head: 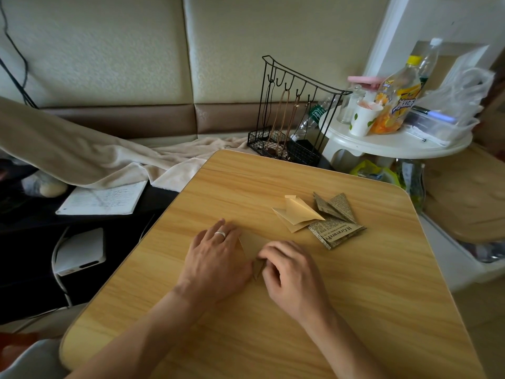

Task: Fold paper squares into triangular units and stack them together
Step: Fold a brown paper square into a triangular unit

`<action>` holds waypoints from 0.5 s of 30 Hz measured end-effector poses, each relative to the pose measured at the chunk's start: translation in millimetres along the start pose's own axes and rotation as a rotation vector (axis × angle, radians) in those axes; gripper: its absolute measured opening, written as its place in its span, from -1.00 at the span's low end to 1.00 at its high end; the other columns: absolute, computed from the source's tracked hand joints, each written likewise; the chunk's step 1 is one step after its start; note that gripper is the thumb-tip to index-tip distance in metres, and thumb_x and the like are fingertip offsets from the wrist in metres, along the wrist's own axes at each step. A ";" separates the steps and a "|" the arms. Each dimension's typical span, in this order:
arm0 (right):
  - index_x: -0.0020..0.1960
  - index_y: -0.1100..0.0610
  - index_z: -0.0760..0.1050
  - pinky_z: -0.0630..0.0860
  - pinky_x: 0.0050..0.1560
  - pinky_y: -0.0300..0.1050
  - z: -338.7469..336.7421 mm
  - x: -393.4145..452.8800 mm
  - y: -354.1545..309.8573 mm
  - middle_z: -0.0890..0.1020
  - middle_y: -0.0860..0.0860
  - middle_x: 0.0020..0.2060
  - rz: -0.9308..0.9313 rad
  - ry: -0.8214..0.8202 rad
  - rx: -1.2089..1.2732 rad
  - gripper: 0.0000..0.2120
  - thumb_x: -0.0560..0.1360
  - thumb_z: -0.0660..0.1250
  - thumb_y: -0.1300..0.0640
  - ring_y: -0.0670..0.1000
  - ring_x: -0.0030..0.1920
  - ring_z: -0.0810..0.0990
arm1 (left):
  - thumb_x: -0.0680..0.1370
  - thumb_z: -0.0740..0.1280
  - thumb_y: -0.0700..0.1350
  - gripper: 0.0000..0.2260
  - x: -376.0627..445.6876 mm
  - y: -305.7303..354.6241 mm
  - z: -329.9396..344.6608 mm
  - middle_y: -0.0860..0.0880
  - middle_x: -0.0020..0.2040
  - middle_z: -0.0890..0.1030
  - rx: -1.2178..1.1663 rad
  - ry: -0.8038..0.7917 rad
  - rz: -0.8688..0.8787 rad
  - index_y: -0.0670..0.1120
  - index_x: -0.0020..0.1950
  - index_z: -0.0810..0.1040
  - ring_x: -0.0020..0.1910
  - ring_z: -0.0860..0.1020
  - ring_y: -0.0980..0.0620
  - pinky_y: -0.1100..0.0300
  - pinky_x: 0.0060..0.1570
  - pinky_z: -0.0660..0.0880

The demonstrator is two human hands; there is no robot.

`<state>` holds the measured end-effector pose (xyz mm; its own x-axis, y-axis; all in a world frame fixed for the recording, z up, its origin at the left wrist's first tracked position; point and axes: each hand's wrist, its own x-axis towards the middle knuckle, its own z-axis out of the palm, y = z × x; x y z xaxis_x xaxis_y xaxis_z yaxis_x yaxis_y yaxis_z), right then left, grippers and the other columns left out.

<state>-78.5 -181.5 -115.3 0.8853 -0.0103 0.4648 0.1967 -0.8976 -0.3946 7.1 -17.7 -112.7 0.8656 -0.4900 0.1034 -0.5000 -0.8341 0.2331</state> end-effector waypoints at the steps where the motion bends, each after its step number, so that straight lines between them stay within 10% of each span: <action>1: -0.02 0.11 0.62 0.57 0.07 0.01 0.2 0.7 0.2 0.64 -0.06 -0.02 0.003 -0.002 0.002 -0.84 0.48 0.30 0.26 0.02 0.03 0.60 | 0.42 0.00 0.40 -0.20 -0.5 1.0 -1.2 0.13 0.62 0.25 0.010 0.001 -0.006 0.06 0.60 0.26 0.65 0.01 0.12 0.06 0.58 0.04; 15: -0.06 0.09 0.62 0.56 0.07 -0.03 0.6 -0.1 1.2 0.64 -0.08 -0.06 0.022 0.003 0.018 -0.83 0.49 0.25 0.24 -0.01 0.03 0.60 | 0.49 0.06 0.53 -0.03 -5.4 -3.2 -6.2 -0.02 0.68 -0.25 0.072 -0.210 0.034 -0.01 0.68 -0.21 0.61 -0.37 0.01 -0.15 0.60 -0.25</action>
<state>-78.1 -182.4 -116.3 0.8883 -0.0307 0.4583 0.1853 -0.8889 -0.4189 4.2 -10.8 -108.1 0.8273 -0.5536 -0.0957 -0.5356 -0.8286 0.1627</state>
